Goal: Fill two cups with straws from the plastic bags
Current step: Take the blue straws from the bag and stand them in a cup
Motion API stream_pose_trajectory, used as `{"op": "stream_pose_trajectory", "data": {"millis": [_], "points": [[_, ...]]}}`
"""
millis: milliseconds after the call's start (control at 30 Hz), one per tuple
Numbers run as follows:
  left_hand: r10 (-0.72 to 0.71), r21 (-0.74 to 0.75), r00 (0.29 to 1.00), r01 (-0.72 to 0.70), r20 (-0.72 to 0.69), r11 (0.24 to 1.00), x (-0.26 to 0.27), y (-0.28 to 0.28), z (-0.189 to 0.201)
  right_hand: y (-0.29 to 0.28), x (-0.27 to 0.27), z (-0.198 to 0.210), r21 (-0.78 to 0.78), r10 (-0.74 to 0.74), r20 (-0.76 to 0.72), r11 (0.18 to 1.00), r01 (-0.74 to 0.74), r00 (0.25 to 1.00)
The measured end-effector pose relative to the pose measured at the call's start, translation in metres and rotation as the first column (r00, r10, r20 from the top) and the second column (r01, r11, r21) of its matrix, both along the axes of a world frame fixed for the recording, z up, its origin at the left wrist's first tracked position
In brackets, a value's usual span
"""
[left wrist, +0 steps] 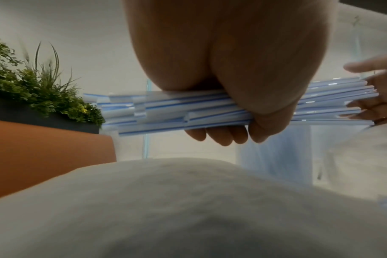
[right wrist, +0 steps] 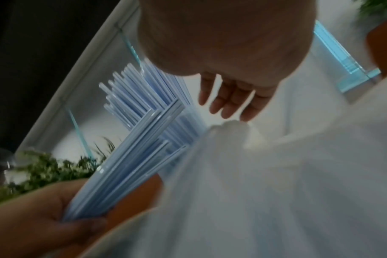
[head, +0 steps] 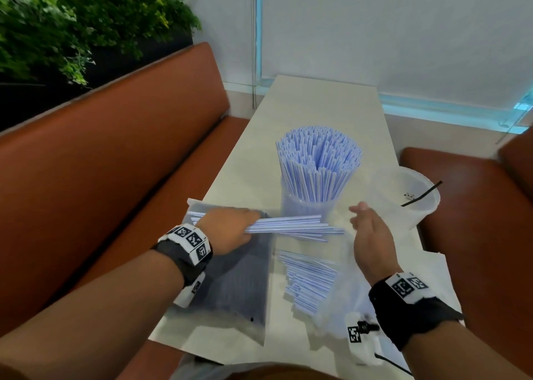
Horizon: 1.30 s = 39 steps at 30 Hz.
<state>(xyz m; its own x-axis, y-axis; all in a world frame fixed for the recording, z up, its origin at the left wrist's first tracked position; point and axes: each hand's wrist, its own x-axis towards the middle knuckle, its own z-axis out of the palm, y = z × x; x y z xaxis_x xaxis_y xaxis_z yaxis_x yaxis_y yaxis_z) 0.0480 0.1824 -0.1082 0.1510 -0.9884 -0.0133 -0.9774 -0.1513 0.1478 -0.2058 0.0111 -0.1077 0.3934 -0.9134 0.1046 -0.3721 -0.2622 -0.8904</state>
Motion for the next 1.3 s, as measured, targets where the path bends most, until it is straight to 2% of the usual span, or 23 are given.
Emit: {"op": "stream_pose_trajectory", "data": {"millis": [33, 67, 133, 167, 300, 333, 400, 467, 500, 567, 633, 667, 700, 767, 800, 867, 933, 1067, 1200, 1300], "points": [[-0.005, 0.002, 1.0, 0.005, 0.006, 1.0, -0.006, -0.005, 0.001, 0.004, 0.003, 0.006, 0.076, -0.013, 0.152, 0.997, 0.001, 0.988], [-0.018, -0.011, 1.0, 0.018, 0.005, 1.0, -0.013, -0.01, 0.002, 0.007, 0.006, 0.011, 0.154, 0.008, 0.228, 0.987, -0.044, 0.974], [-0.066, -0.056, 0.998, 0.066, -0.004, 0.996, -0.031, -0.023, 0.005, 0.014, 0.01, 0.019, 0.251, 0.121, 0.247, 0.95, -0.184, 0.962], [-0.087, -0.069, 0.996, 0.086, -0.001, 0.994, -0.04, -0.028, 0.007, 0.016, 0.011, 0.022, 0.247, 0.135, 0.259, 0.948, -0.201, 0.956], [-0.093, -0.116, 0.995, 0.096, 0.037, 0.989, -0.06, -0.046, 0.014, 0.006, 0.003, 0.028, 0.122, -0.089, 0.452, 0.992, 0.038, 0.888], [-0.096, -0.132, 0.994, 0.102, 0.052, 0.986, -0.064, -0.05, 0.015, 0.005, 0.002, 0.029, 0.114, -0.06, 0.442, 0.993, 0.01, 0.895], [-0.105, -0.163, 0.992, 0.115, 0.074, 0.98, -0.077, -0.057, 0.017, 0.008, 0.004, 0.028, 0.121, 0.074, 0.306, 0.986, -0.116, 0.949], [-0.102, -0.172, 0.992, 0.112, 0.071, 0.979, -0.088, -0.061, 0.018, 0.012, 0.006, 0.027, 0.18, 0.138, 0.244, 0.966, -0.185, 0.96], [-0.096, -0.171, 0.994, 0.105, 0.06, 0.98, -0.091, -0.062, 0.019, 0.012, 0.006, 0.027, 0.216, 0.127, 0.26, 0.959, -0.186, 0.957], [-0.071, -0.188, 0.997, 0.073, 0.015, 0.979, -0.091, -0.062, 0.025, 0.009, 0.004, 0.029, 0.356, 0.024, 0.385, 0.918, -0.173, 0.923], [-0.041, -0.275, 0.985, -0.007, -0.165, 0.961, -0.088, -0.059, 0.039, 0.006, 0.002, 0.031, 0.525, -0.138, 0.503, 0.833, -0.175, 0.853], [-0.052, -0.33, 0.946, -0.061, -0.321, 0.942, -0.089, -0.058, 0.048, 0.006, 0.001, 0.031, 0.586, -0.195, 0.514, 0.791, -0.176, 0.835], [-0.088, -0.384, 0.87, -0.121, -0.485, 0.915, -0.091, -0.057, 0.06, 0.007, 0.002, 0.03, 0.63, -0.222, 0.504, 0.755, -0.18, 0.835], [-0.214, -0.486, 0.654, -0.267, -0.725, 0.832, -0.101, -0.057, 0.086, 0.012, 0.006, 0.029, 0.687, -0.22, 0.475, 0.697, -0.203, 0.852], [-0.294, -0.517, 0.529, -0.342, -0.796, 0.785, -0.105, -0.06, 0.097, 0.016, 0.008, 0.029, 0.712, -0.215, 0.468, 0.666, -0.222, 0.857], [-0.454, -0.547, 0.306, -0.449, -0.837, 0.706, -0.111, -0.067, 0.114, 0.022, 0.014, 0.033, 0.75, -0.222, 0.478, 0.606, -0.264, 0.85], [-0.536, -0.548, 0.188, -0.511, -0.823, 0.662, -0.115, -0.076, 0.118, 0.028, 0.02, 0.037, 0.773, -0.243, 0.503, 0.557, -0.305, 0.83], [-0.509, -0.471, 0.101, -0.562, -0.855, 0.68, -0.126, -0.088, 0.106, 0.034, 0.027, 0.044, 0.784, -0.247, 0.551, 0.481, -0.393, 0.797], [-0.528, -0.457, 0.065, -0.597, -0.847, 0.659, -0.118, -0.091, 0.107, 0.031, 0.022, 0.039, 0.785, -0.277, 0.544, 0.502, -0.364, 0.792], [-0.504, -0.446, 0.082, -0.602, -0.86, 0.663, -0.12, -0.091, 0.105, 0.033, 0.023, 0.04, 0.75, -0.161, 0.568, 0.506, -0.427, 0.807]]}}
